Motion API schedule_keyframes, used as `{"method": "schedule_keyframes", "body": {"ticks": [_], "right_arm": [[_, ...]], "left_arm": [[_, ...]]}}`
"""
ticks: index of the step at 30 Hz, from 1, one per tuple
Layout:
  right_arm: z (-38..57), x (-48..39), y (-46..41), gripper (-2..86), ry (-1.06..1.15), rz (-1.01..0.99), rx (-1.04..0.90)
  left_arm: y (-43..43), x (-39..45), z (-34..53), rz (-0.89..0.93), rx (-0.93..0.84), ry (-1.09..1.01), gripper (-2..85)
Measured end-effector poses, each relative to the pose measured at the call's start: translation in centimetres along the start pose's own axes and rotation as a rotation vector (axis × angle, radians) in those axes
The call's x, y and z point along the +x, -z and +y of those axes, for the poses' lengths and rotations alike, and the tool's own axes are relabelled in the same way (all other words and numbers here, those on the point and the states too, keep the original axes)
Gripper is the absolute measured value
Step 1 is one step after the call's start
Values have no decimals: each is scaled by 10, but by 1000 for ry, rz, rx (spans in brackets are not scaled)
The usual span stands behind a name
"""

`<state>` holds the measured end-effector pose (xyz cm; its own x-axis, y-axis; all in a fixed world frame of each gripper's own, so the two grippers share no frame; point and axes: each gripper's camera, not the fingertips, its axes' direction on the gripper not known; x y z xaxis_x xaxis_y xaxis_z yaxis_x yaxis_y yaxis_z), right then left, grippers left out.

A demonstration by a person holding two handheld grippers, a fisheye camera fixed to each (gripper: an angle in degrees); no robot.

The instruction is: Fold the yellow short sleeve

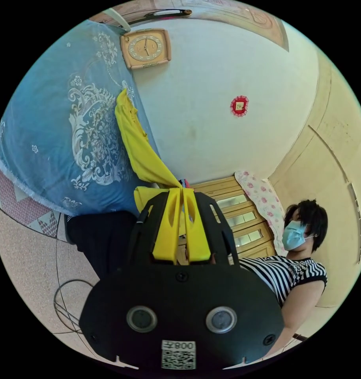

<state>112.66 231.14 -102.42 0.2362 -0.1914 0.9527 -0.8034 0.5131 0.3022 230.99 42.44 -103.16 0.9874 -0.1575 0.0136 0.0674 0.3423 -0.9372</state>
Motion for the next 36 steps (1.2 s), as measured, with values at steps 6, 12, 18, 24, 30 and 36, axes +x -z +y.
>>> {"method": "schedule_keyframes", "body": {"ticks": [6,12,18,24,30,36], "right_arm": [[35,-24,3,2,17,-10,-17],[77,-41,8,3,-8,0,-47],[104,-54,12,3,-13,-21,-38],[119,-76,18,2,-4,-14,-35],[123,-71,10,3,-73,7,-21],[83,-66,-31,3,-98,41,-45]], "left_arm": [[1,10,20,5,-20,-8,9],[-3,3,46,-20,-81,44,9],[-10,-8,63,14,-104,77,8],[-2,-11,67,-6,-116,77,8],[-15,-50,58,24,-84,160,8],[-44,-75,10,12,-92,148,10]]}}
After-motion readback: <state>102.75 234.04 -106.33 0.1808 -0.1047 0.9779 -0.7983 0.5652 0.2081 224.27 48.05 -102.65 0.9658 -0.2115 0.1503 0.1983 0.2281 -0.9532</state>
